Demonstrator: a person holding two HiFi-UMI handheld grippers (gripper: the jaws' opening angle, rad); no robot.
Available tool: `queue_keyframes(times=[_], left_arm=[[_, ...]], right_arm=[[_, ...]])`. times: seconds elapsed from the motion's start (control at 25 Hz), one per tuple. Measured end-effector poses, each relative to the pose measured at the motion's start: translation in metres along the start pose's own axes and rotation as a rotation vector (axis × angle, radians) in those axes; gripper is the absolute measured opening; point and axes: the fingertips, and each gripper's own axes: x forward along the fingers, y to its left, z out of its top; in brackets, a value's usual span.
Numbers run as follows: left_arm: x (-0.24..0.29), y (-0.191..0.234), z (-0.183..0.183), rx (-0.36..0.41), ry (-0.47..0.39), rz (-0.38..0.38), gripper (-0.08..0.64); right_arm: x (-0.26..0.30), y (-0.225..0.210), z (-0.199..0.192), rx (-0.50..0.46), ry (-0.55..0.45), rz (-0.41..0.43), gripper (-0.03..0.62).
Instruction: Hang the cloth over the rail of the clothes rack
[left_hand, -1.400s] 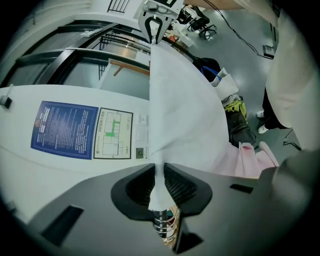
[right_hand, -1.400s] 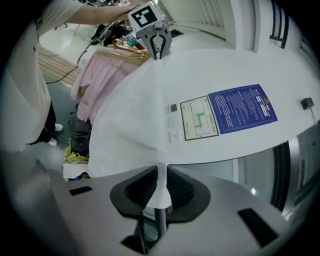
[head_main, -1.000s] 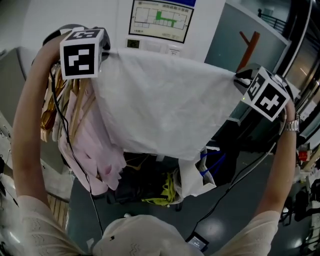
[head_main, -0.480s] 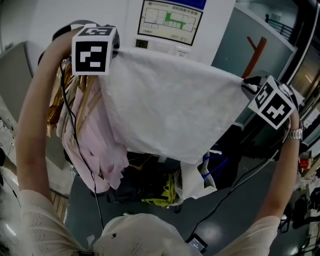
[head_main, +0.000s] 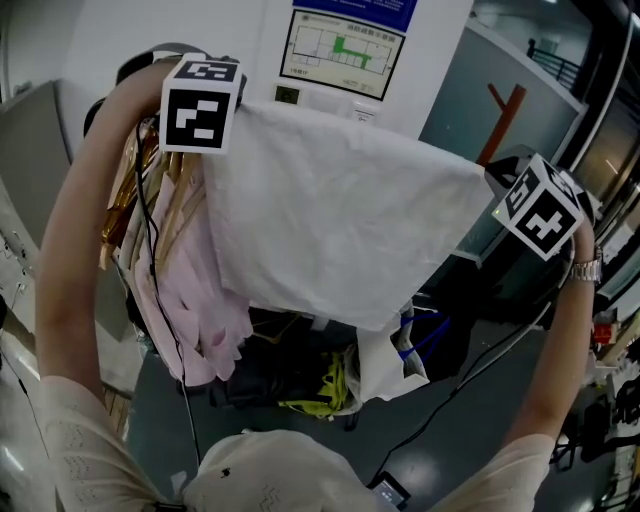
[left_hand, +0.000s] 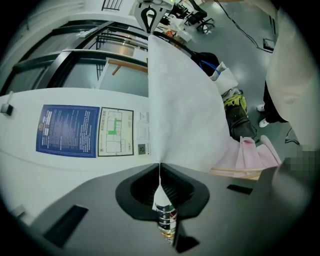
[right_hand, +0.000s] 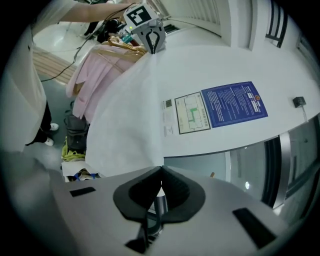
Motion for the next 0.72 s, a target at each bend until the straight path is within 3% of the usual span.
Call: queue_keyframes(times=[0.28, 0.48, 0.72], left_arm=[[-0.007, 0.012, 0.004, -0.03, -0.034, 0.102, 0.02], [-0.027, 0.016, 0.005, -0.021, -0.017, 0.113, 0.021], [-0.057, -0.037, 0.022, 0.017, -0.016, 0.009, 0.014]], right_arm=[[-0.008, 0.018, 0.002, 0.007, -0.009, 0.015, 0.018], [-0.022, 0.026, 0.004, 0.005, -0.026, 0.032, 0.018], [-0.036, 0.058, 0.028, -0.005, -0.103, 0.113, 0.018]])
